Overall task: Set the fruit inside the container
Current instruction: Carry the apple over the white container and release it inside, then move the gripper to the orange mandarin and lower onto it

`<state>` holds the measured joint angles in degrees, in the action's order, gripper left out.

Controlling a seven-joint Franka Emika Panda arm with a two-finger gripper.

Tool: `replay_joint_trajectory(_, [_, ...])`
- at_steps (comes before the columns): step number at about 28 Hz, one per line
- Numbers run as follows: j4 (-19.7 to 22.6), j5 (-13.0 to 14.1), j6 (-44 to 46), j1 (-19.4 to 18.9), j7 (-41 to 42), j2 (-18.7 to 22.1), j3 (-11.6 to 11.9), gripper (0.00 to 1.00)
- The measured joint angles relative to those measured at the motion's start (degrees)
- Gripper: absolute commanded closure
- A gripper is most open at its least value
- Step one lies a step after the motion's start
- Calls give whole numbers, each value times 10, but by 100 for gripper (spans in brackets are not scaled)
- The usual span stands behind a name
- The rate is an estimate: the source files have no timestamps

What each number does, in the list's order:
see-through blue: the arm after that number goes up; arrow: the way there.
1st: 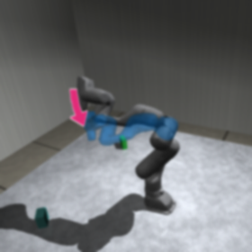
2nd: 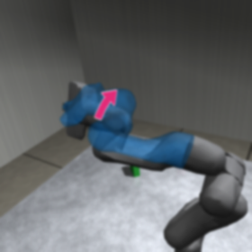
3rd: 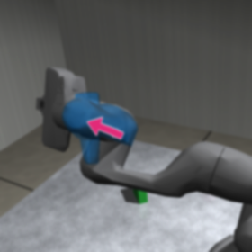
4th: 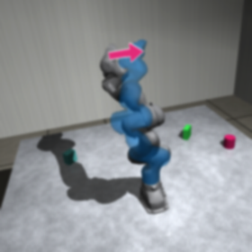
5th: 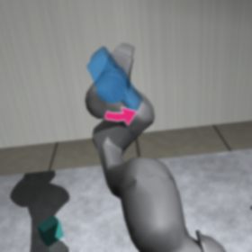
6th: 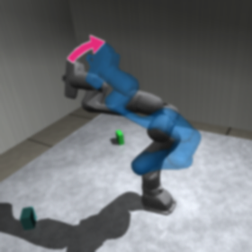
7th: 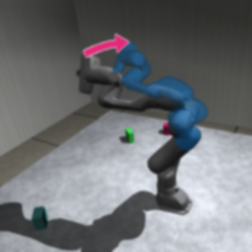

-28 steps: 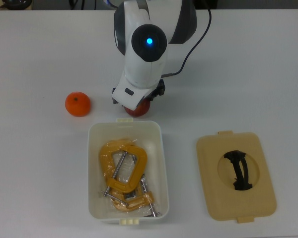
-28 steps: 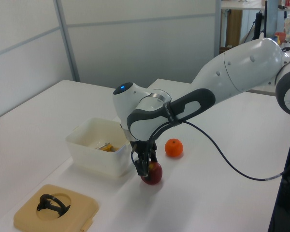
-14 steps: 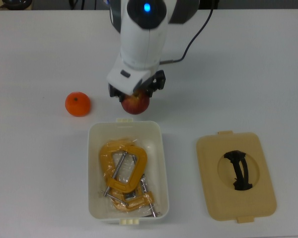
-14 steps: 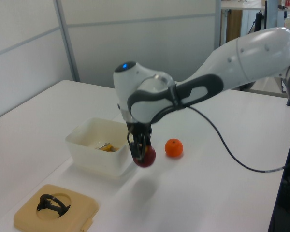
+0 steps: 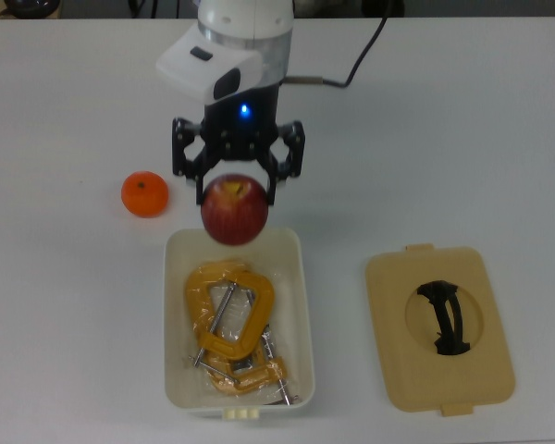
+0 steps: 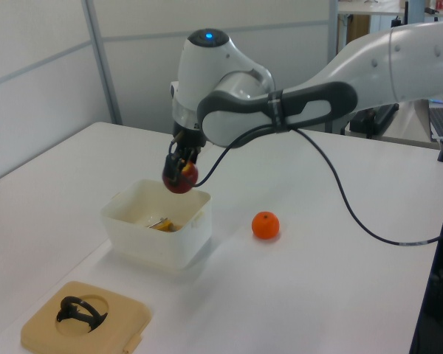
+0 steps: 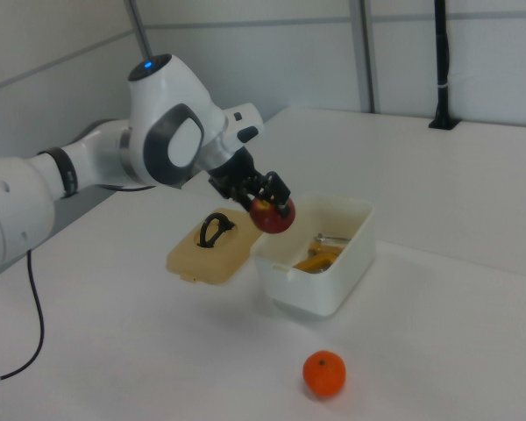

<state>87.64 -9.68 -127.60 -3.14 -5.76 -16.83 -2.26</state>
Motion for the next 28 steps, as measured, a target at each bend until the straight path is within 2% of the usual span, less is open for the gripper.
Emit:
replay_joint_trajectory(2, [0, -14, -41, 1, -25, -17, 2, 39])
replay_joint_trajectory(3, [0, -23, -56, 1, -36, -26, 4, 32])
replay_joint_trajectory(5, [0, -43, -78, 1, -59, -48, 6, 30])
replay_joint_trajectory(6, [0, -50, -84, 1, -67, -55, 6, 19])
replay_joint_trajectory(7, [-1, -54, -88, 1, -73, -61, 6, 0])
replay_joint_trajectory(16, [-10, -58, -90, -1, -138, -70, 6, 0])
replay_joint_trajectory(22, [-13, -56, 4, 0, -143, -56, 6, 0])
replay_joint_trajectory(25, [-12, -41, 68, 3, -112, -47, 6, 0])
replay_joint_trajectory(28, [-12, -7, 141, 12, -38, -38, 7, 0])
